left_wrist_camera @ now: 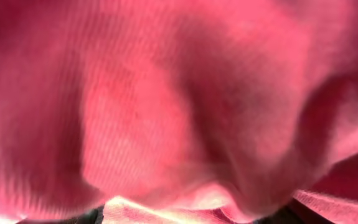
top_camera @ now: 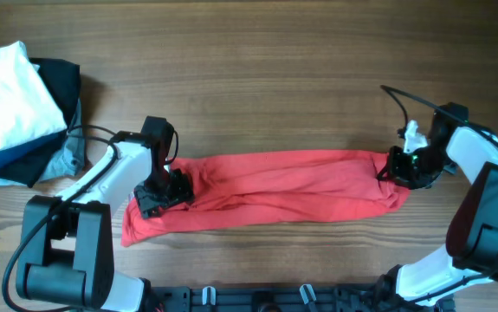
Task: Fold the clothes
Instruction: 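Fold the strip's right end over toward the left gripper with the right gripper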
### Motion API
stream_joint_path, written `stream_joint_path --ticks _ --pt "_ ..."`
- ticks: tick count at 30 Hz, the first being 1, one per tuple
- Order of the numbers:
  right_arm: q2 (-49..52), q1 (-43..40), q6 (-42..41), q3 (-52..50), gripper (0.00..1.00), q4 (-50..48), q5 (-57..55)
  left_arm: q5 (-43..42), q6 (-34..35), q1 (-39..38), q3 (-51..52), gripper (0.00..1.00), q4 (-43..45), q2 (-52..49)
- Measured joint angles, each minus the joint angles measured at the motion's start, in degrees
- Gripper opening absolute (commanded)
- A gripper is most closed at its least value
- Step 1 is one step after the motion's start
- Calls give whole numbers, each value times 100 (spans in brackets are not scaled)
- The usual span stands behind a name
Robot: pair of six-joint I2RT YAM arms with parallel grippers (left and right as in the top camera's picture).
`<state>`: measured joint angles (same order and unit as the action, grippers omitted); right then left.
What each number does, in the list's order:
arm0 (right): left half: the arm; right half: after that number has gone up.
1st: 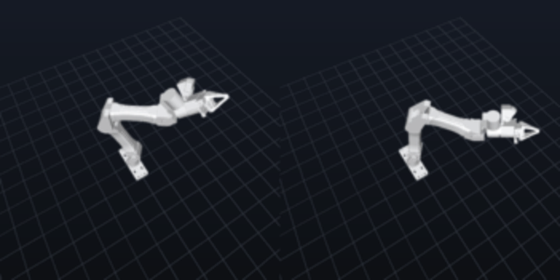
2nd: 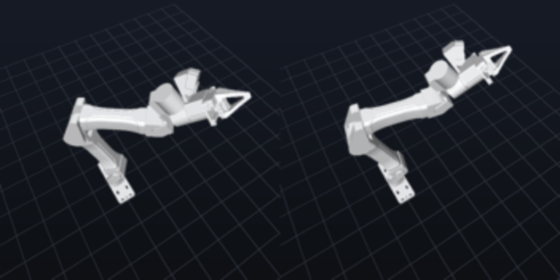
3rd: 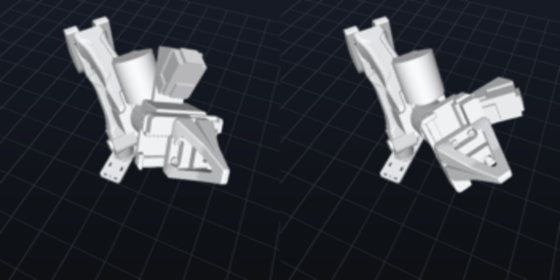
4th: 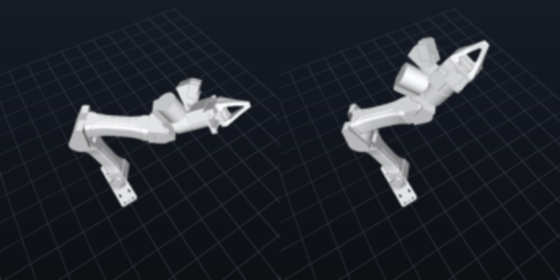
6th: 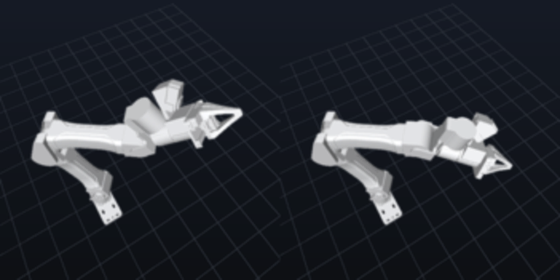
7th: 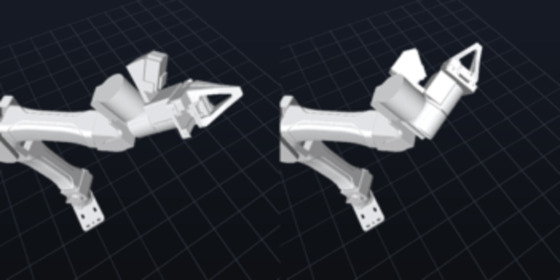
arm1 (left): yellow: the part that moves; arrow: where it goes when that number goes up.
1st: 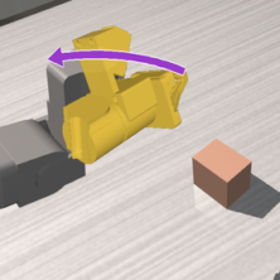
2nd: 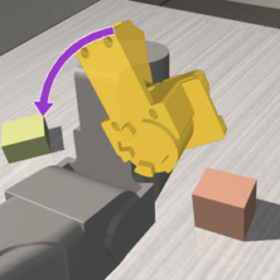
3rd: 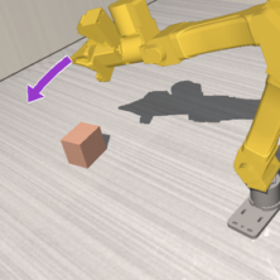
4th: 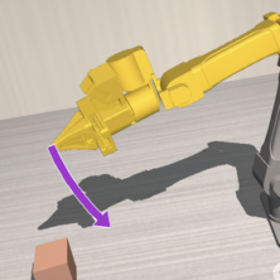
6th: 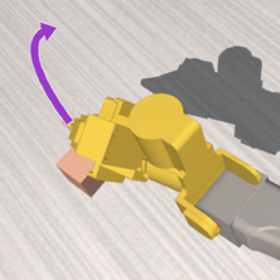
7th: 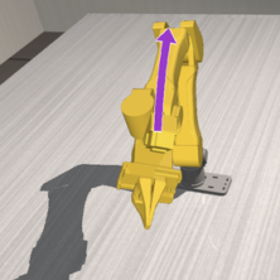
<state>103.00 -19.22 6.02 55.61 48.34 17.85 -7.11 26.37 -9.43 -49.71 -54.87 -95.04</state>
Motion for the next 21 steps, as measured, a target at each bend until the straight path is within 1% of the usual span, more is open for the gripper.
stream_joint_path --ticks 2,3,4,7,11,14,18,21 --pt "17 -4 -168 37 4 70 -26 0 11 0 -208 76 -151 0" --pt "63 0 -354 120 4 205 -136 0 13 0 -358 92 -293 0" --pt "107 0 -525 210 4 367 -264 2 13 0 -476 100 -389 0" --pt "234 -114 -901 678 4 994 -767 0 55 0 -896 100 -693 17" --pt "264 -494 -1357 1934 4 1716 -1104 0 55 0 -1268 100 -841 267" --pt "262 -581 -1506 2621 4 2105 -1325 11 55 7 -1325 100 -903 459" --pt "197 -372 -1547 2889 4 2524 -1499 46 55 140 -1327 100 -907 463" --pt "72 192 -1585 2898 4 2839 -1554 52 55 461 -1325 100 -894 463"
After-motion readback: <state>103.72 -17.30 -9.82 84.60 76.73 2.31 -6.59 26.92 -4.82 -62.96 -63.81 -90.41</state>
